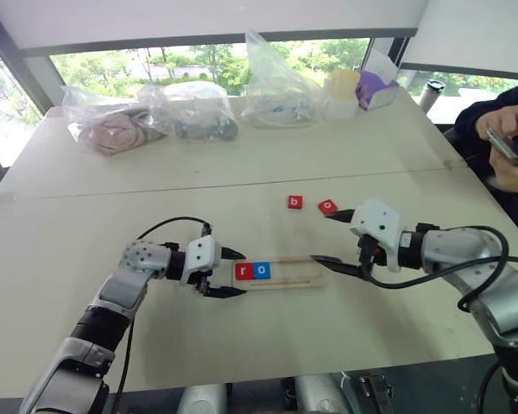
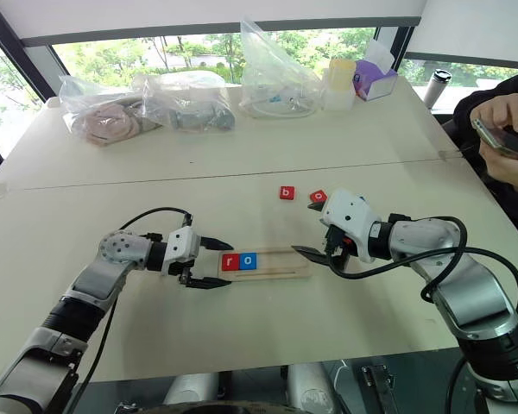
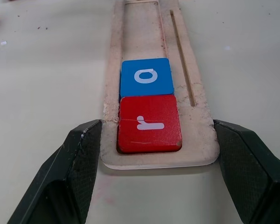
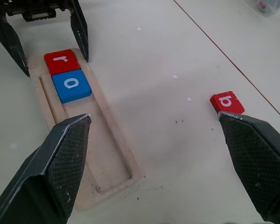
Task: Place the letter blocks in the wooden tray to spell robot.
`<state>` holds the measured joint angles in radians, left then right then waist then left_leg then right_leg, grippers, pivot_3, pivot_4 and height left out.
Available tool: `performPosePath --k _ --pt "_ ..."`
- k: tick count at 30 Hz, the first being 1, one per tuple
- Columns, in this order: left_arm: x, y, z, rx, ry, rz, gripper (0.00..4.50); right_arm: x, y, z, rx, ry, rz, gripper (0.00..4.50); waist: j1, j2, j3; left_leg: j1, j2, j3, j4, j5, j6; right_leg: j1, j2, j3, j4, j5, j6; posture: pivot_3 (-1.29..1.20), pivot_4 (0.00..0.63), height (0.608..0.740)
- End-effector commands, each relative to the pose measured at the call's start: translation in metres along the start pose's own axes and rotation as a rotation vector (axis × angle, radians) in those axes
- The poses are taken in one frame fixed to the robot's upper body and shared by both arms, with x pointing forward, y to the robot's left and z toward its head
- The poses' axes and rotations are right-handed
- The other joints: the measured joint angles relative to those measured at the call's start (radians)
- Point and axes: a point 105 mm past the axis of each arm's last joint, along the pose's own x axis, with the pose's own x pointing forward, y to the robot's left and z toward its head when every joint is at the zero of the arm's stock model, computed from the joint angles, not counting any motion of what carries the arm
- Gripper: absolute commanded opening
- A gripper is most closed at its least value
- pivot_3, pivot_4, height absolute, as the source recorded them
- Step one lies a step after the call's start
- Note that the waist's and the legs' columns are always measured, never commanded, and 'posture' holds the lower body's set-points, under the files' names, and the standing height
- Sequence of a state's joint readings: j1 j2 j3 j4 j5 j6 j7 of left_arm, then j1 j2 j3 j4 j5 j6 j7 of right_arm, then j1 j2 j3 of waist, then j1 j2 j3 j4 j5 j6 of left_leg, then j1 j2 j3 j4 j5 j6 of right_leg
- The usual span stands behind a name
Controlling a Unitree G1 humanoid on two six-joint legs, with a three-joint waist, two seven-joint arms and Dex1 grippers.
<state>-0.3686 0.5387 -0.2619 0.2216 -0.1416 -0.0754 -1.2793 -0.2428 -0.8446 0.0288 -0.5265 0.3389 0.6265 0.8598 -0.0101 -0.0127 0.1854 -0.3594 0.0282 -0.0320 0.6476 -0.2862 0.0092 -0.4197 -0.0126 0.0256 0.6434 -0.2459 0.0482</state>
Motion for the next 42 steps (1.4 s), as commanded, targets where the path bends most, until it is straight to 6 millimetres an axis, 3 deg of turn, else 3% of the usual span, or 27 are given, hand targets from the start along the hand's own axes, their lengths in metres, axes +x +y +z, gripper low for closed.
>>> performPosePath --k 1,17,19,20,25,32,37,42 --pt "0.012 -0.019 -0.019 -0.073 0.063 -0.058 3.12 -0.006 -0.001 0.011 -0.040 -0.025 -0.019 4.50 0.000 0.000 0.000 0.000 0.000 0.000 0.000 0.000 0.000 0.000 0.000 0.000 0.000 0.000 0.000 0.00 0.150 0.740" --pt "0.015 -0.025 -0.031 -0.109 0.088 -0.049 3.12 -0.002 -0.002 0.013 -0.050 -0.033 -0.004 4.50 0.002 0.000 0.000 0.000 0.000 0.000 0.000 0.000 0.000 0.001 -0.001 0.000 -0.002 0.000 0.000 0.00 0.150 0.740" --pt "0.015 -0.023 -0.032 -0.110 0.090 -0.048 4.18 -0.002 -0.002 0.013 -0.050 -0.033 -0.002 4.50 0.003 0.000 0.000 0.000 0.000 0.000 0.000 0.000 0.000 0.001 -0.001 0.000 -0.003 0.000 0.000 0.00 0.150 0.740" --pt "0.014 -0.022 -0.032 -0.110 0.090 -0.048 4.46 -0.002 -0.002 0.013 -0.051 -0.032 -0.001 4.50 0.003 0.000 0.000 0.000 0.000 0.000 0.000 0.000 0.000 0.001 -0.001 0.000 -0.003 0.000 0.000 0.00 0.150 0.740" --pt "0.008 -0.014 -0.037 -0.085 0.122 -0.021 4.46 0.000 -0.002 0.013 -0.049 -0.034 0.005 4.50 -0.001 0.000 0.000 0.000 0.000 0.000 -0.002 0.000 0.000 0.001 -0.001 0.000 -0.005 0.000 0.000 0.00 0.150 0.740" --pt "-0.026 -0.010 -0.047 -0.116 0.171 0.028 4.46 0.006 0.000 0.015 -0.050 -0.049 0.027 4.50 -0.012 0.000 0.000 0.002 0.002 0.000 -0.002 0.000 0.000 0.002 0.002 0.000 -0.005 0.001 -0.002 0.00 0.150 0.740" --pt "-0.055 -0.022 -0.060 -0.178 0.221 0.050 4.46 0.011 0.000 0.015 -0.054 -0.055 0.046 4.50 -0.042 -0.001 0.000 0.004 0.005 0.001 -0.008 0.000 0.001 0.000 0.003 0.000 -0.005 0.001 -0.004 0.00 0.150 0.740" --pt "-0.098 -0.039 -0.072 -0.258 0.294 0.111 4.46 0.023 -0.005 0.019 -0.063 -0.078 0.062 4.50 -0.067 -0.003 0.000 0.006 0.008 0.002 -0.019 0.000 0.001 -0.004 0.007 0.001 0.002 -0.001 -0.011 0.00 0.150 0.740"
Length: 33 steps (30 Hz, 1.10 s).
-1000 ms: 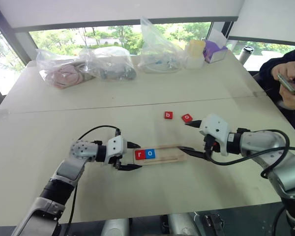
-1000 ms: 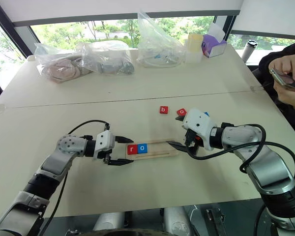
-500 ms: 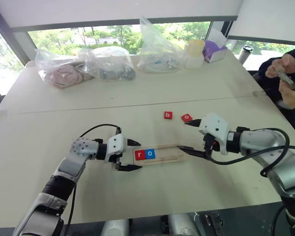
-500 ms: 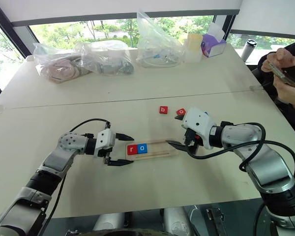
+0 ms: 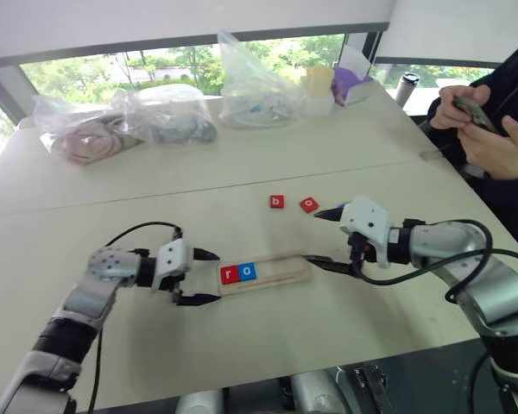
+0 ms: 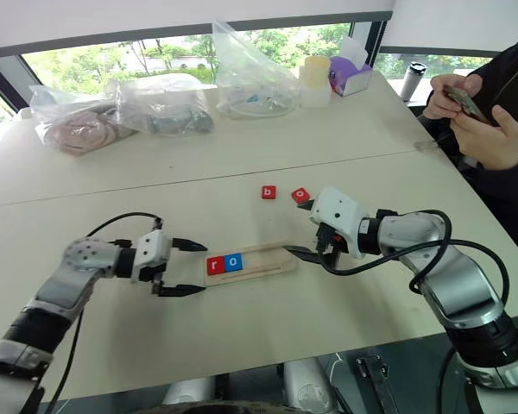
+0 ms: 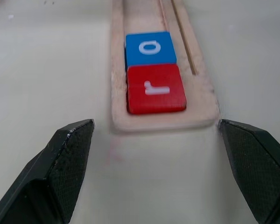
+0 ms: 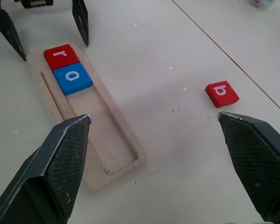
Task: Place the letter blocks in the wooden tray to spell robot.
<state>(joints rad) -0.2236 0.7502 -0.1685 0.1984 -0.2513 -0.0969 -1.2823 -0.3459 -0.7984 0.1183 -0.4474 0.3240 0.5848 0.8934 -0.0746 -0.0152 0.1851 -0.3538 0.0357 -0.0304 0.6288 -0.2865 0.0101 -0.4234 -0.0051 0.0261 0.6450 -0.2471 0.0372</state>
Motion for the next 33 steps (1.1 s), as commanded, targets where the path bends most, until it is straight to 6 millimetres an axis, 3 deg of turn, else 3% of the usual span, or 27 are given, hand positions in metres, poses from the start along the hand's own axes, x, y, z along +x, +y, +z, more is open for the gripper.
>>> performPosePath --k 1,3,6,10,14,20,33 --pt "-0.037 -0.019 -0.049 -0.165 0.211 0.024 4.46 0.006 -0.007 0.009 -0.037 -0.032 -0.009 4.50 -0.005 0.000 0.000 0.000 0.002 0.000 0.000 0.000 0.000 -0.001 0.002 0.001 0.001 0.000 0.000 0.00 0.150 0.740" --pt "-0.048 -0.020 -0.046 -0.182 0.200 0.066 4.46 0.019 -0.018 0.007 -0.027 -0.027 -0.064 4.50 -0.006 0.001 0.000 0.001 0.008 0.000 0.000 0.000 0.000 -0.002 0.009 0.001 0.002 0.000 -0.003 0.00 0.150 0.740" --pt "-0.054 -0.010 -0.026 -0.152 0.127 0.148 4.46 0.039 -0.039 0.001 0.045 0.004 -0.209 4.50 -0.011 0.001 0.000 0.001 0.015 0.000 -0.001 0.000 0.000 -0.005 0.016 0.001 0.004 0.001 -0.014 0.00 0.150 0.740" --pt "-0.056 0.003 0.009 -0.131 -0.001 0.238 4.46 0.056 -0.049 0.004 0.143 0.013 -0.291 4.50 0.005 0.000 0.001 -0.004 0.016 -0.001 -0.001 0.001 -0.001 -0.017 0.019 0.001 0.007 0.003 -0.014 0.00 0.150 0.740" --pt "-0.061 0.015 0.057 -0.145 -0.178 0.307 4.46 0.073 -0.059 0.012 0.289 0.018 -0.377 4.50 0.009 -0.002 0.003 -0.012 0.016 -0.001 0.003 0.001 -0.002 -0.021 0.017 0.000 0.007 0.006 -0.016 0.00 0.150 0.740" --pt "-0.053 0.012 0.101 -0.140 -0.311 0.285 4.46 0.090 -0.063 0.014 0.417 0.050 -0.448 4.50 0.018 -0.002 0.003 -0.017 0.012 -0.001 0.004 0.002 -0.004 -0.022 0.012 -0.001 0.004 0.007 -0.014 0.00 0.150 0.740" --pt "-0.046 0.004 0.118 -0.143 -0.347 0.282 4.46 0.114 -0.069 -0.016 0.571 0.140 -0.579 4.50 0.018 -0.002 0.002 -0.017 0.012 -0.001 0.004 0.003 -0.006 -0.023 0.013 -0.001 0.004 0.007 -0.014 0.00 0.150 0.740"
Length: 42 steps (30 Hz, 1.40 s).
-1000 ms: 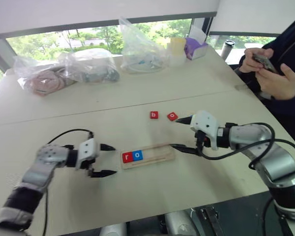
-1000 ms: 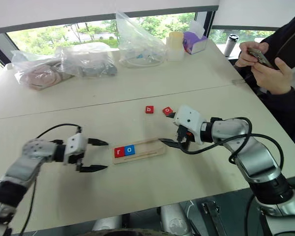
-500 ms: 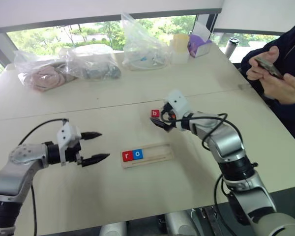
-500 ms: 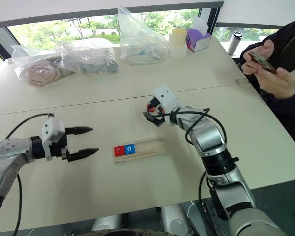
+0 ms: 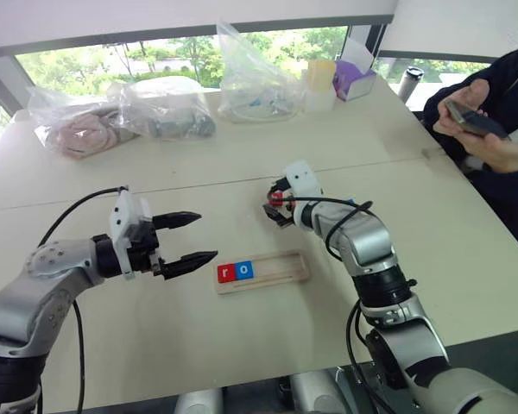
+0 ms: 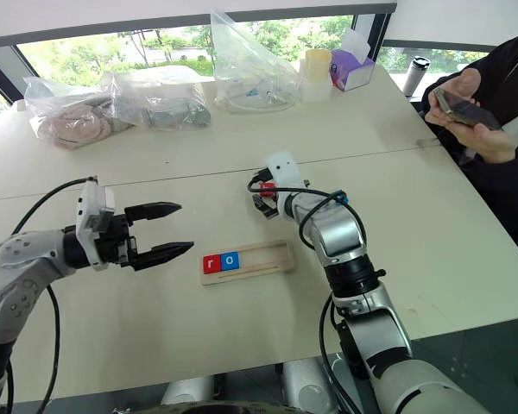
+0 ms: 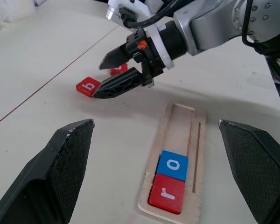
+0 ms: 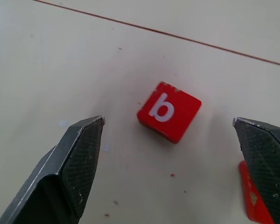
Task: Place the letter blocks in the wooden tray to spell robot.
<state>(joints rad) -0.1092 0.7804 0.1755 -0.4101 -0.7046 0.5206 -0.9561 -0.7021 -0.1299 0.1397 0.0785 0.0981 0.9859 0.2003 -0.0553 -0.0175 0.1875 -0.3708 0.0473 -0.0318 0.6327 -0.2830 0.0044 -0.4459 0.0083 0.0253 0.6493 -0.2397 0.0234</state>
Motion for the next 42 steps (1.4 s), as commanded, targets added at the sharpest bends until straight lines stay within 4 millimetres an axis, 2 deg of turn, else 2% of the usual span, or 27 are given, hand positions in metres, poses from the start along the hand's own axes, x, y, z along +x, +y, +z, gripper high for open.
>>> performPosePath --k 1,4,9,21,22,24,25,28,33,35,39,42 --pt "-0.001 -0.004 0.013 0.041 -0.033 0.012 4.46 0.010 -0.005 0.009 0.053 -0.026 -0.042 4.50 -0.004 0.000 0.000 0.000 0.000 0.000 0.000 0.000 0.000 0.000 0.000 0.000 0.000 0.000 0.000 0.00 0.150 0.740" --pt "-0.006 -0.004 0.012 0.042 -0.028 0.030 4.46 0.020 -0.001 0.004 0.128 0.001 -0.036 4.50 -0.006 0.000 0.000 0.000 0.000 0.000 0.000 0.000 0.000 0.000 0.000 0.000 0.001 0.000 0.000 0.00 0.150 0.740" --pt "-0.005 -0.002 0.011 0.048 -0.032 0.064 4.46 0.029 0.003 0.003 0.145 0.011 -0.040 4.50 -0.002 -0.001 -0.001 0.000 0.000 0.000 0.000 0.000 0.000 0.000 0.000 0.000 0.000 0.000 0.000 0.00 0.150 0.740" --pt "0.000 0.002 0.012 0.064 -0.045 0.119 4.46 0.023 0.023 -0.023 0.035 0.083 -0.006 4.50 -0.005 -0.001 -0.001 0.001 0.000 -0.001 0.000 0.000 0.000 0.001 -0.001 0.000 0.001 0.000 0.000 0.00 0.150 0.740" --pt "0.000 0.002 0.012 0.064 -0.044 0.123 4.50 0.024 0.025 -0.024 0.034 0.086 -0.004 3.93 -0.005 -0.001 -0.001 0.001 0.000 -0.001 0.001 0.000 0.000 0.001 -0.001 0.000 0.001 0.000 0.000 0.00 0.150 0.740" --pt "-0.002 0.003 0.013 0.066 -0.044 0.137 4.50 0.026 0.027 -0.023 0.026 0.085 -0.005 3.15 -0.009 -0.001 -0.002 0.002 0.000 -0.001 0.000 0.000 0.000 0.002 0.000 0.000 0.001 0.000 0.000 0.00 0.150 0.740" --pt "-0.003 0.003 0.012 0.066 -0.044 0.146 4.50 0.027 0.027 -0.021 0.019 0.083 -0.007 2.55 -0.012 -0.002 -0.002 0.002 0.000 -0.001 0.000 0.000 0.000 0.002 0.000 0.000 0.001 0.000 0.000 0.00 0.150 0.740" --pt "-0.005 0.004 0.011 0.062 -0.041 0.165 4.50 0.031 0.024 -0.017 0.002 0.077 -0.018 1.11 -0.016 -0.002 -0.002 0.004 0.000 0.000 0.000 0.000 0.000 0.003 0.000 0.000 0.002 0.000 0.000 0.00 0.150 0.740" --pt "-0.003 0.002 0.008 0.053 -0.043 0.167 4.50 0.028 0.012 -0.012 -0.039 0.064 -0.040 1.11 -0.014 -0.002 -0.002 0.008 0.000 0.000 0.000 0.000 0.000 0.005 0.001 0.000 0.002 0.000 -0.001 0.00 0.150 0.740" --pt "-0.001 0.000 0.007 0.046 -0.049 0.152 4.50 0.017 0.007 -0.008 -0.075 0.045 -0.029 1.11 -0.012 -0.001 -0.002 0.007 0.000 0.000 0.000 0.000 0.000 0.006 0.001 0.000 0.002 0.000 -0.001 0.00 0.150 0.740" --pt "0.005 -0.005 0.006 0.035 -0.056 0.111 4.50 -0.018 0.005 -0.003 -0.150 0.025 0.053 1.11 0.006 -0.001 -0.002 0.002 0.000 -0.001 0.000 0.000 0.000 0.003 0.001 0.000 0.000 0.000 0.000 0.00 0.150 0.740" --pt "0.013 -0.009 0.004 0.022 -0.058 0.067 4.50 -0.061 -0.007 -0.006 -0.158 0.043 0.080 1.11 0.017 -0.001 -0.001 -0.001 0.000 -0.001 0.000 0.000 0.000 0.000 -0.001 -0.001 -0.001 0.000 0.001 0.00 0.150 0.740"
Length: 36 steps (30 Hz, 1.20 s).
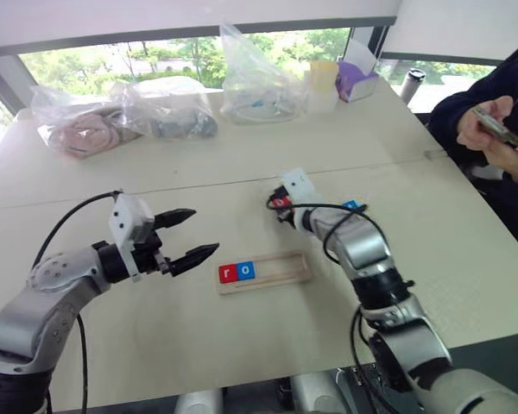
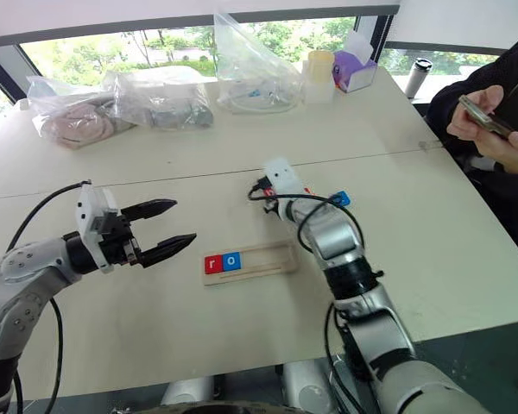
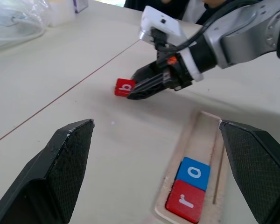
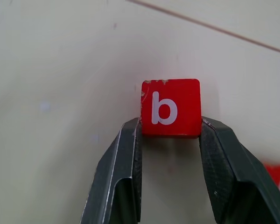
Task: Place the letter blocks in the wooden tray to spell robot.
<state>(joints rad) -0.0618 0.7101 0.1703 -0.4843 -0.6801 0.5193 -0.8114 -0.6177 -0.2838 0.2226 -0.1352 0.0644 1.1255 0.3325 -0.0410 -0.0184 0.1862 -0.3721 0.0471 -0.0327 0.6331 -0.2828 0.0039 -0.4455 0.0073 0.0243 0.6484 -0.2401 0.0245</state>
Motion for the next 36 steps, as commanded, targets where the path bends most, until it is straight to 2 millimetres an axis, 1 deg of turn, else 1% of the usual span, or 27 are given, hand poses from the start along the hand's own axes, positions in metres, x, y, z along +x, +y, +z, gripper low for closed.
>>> performPosePath --k 1,4,6,9,11,13,16,18,21,27,30,32,33,35,36 --pt "0.007 -0.009 0.006 0.019 -0.024 -0.063 4.50 -0.045 -0.003 0.007 -0.017 -0.032 0.036 1.11 0.002 0.000 0.000 -0.001 0.000 0.000 0.000 0.000 0.000 0.000 -0.001 0.000 0.000 0.000 0.000 0.00 0.150 0.740" --pt "0.012 -0.013 0.005 0.007 -0.033 -0.097 4.50 -0.071 -0.016 -0.002 0.000 0.001 -0.015 1.11 -0.004 0.000 0.000 0.000 -0.001 0.000 0.000 0.000 0.000 0.000 0.000 0.000 0.000 0.000 0.000 0.00 0.150 0.740" --pt "0.014 -0.014 0.004 0.004 -0.033 -0.113 4.50 -0.081 -0.018 -0.005 0.015 0.017 -0.034 1.11 -0.007 0.000 0.000 0.001 0.000 0.000 0.000 0.000 0.000 0.000 0.001 0.000 0.000 -0.002 0.003 0.00 0.150 0.740" --pt "0.020 -0.019 0.001 -0.010 -0.033 -0.165 4.50 -0.101 -0.018 -0.023 0.042 0.041 -0.050 1.11 -0.001 0.000 0.000 0.002 0.000 -0.001 0.000 0.000 0.000 0.001 0.003 0.000 0.001 -0.001 0.002 0.00 0.150 0.740" --pt "0.022 -0.019 0.001 -0.010 -0.034 -0.179 4.50 -0.106 -0.016 -0.030 0.052 0.045 -0.049 1.11 0.000 0.000 0.000 0.002 0.001 -0.002 0.000 0.000 0.000 0.001 0.003 -0.001 0.001 -0.001 0.002 0.00 0.150 0.740" --pt "0.025 -0.016 0.002 -0.006 -0.036 -0.192 4.50 -0.110 -0.015 -0.044 0.075 0.069 -0.057 1.11 -0.002 0.000 0.000 0.001 0.000 -0.001 0.001 0.000 0.000 0.001 0.003 0.000 0.000 -0.002 0.002 0.00 0.150 0.740" --pt "0.030 -0.014 0.004 0.002 -0.038 -0.211 4.50 -0.114 -0.015 -0.061 0.101 0.115 -0.077 1.11 -0.003 0.000 0.000 0.001 0.000 0.000 0.002 0.000 -0.001 0.001 0.003 0.000 0.000 -0.002 0.002 0.00 0.150 0.740" --pt "0.032 -0.013 0.004 0.007 -0.039 -0.222 4.50 -0.114 -0.016 -0.069 0.111 0.140 -0.091 1.11 -0.004 0.000 0.000 0.001 0.000 0.000 0.002 0.000 -0.001 0.001 0.003 0.000 0.000 -0.002 0.002 0.00 0.150 0.740" --pt "0.034 -0.013 0.004 0.015 -0.034 -0.228 4.50 -0.110 -0.019 -0.077 0.152 0.170 -0.129 1.11 -0.004 0.000 0.000 0.001 0.000 0.000 0.001 0.000 -0.001 0.001 0.003 0.000 0.000 -0.001 0.002 0.00 0.150 0.740" --pt "0.033 -0.014 0.003 0.015 -0.035 -0.214 4.50 -0.102 -0.030 -0.078 0.220 0.165 -0.213 1.11 -0.003 0.000 0.000 0.001 0.000 -0.001 0.002 0.000 -0.001 0.001 0.003 0.001 0.000 -0.001 0.002 0.00 0.150 0.740" --pt "0.032 -0.016 0.002 0.010 -0.033 -0.208 4.50 -0.099 -0.029 -0.081 0.248 0.176 -0.215 1.11 -0.003 0.000 0.000 0.001 0.000 -0.001 0.003 0.000 -0.001 0.002 0.003 0.001 0.000 -0.001 0.002 0.00 0.150 0.740" --pt "0.030 -0.016 0.001 0.009 -0.030 -0.199 4.50 -0.099 -0.026 -0.083 0.248 0.187 -0.210 2.13 -0.003 0.000 0.000 0.001 0.000 -0.001 0.003 0.001 -0.001 0.002 0.003 0.001 0.000 -0.001 0.002 0.00 0.150 0.740" --pt "0.029 -0.017 0.001 0.008 -0.028 -0.196 4.50 -0.099 -0.025 -0.084 0.247 0.189 -0.204 2.45 -0.003 0.000 0.000 0.001 0.000 -0.001 0.003 0.001 -0.001 0.002 0.003 0.001 0.000 -0.001 0.002 0.00 0.150 0.740" --pt "0.027 -0.017 0.000 0.005 -0.025 -0.192 4.50 -0.099 -0.024 -0.083 0.237 0.186 -0.185 3.41 -0.003 -0.001 0.000 0.001 0.000 -0.001 0.003 0.001 -0.001 0.002 0.003 0.001 0.000 -0.001 0.002 0.00 0.150 0.740" --pt "0.026 -0.017 0.000 0.003 -0.024 -0.191 4.50 -0.100 -0.023 -0.080 0.218 0.184 -0.167 3.96 -0.003 -0.001 0.000 0.001 0.000 -0.001 0.003 0.000 -0.001 0.002 0.003 0.001 0.000 -0.001 0.002 0.00 0.150 0.740"
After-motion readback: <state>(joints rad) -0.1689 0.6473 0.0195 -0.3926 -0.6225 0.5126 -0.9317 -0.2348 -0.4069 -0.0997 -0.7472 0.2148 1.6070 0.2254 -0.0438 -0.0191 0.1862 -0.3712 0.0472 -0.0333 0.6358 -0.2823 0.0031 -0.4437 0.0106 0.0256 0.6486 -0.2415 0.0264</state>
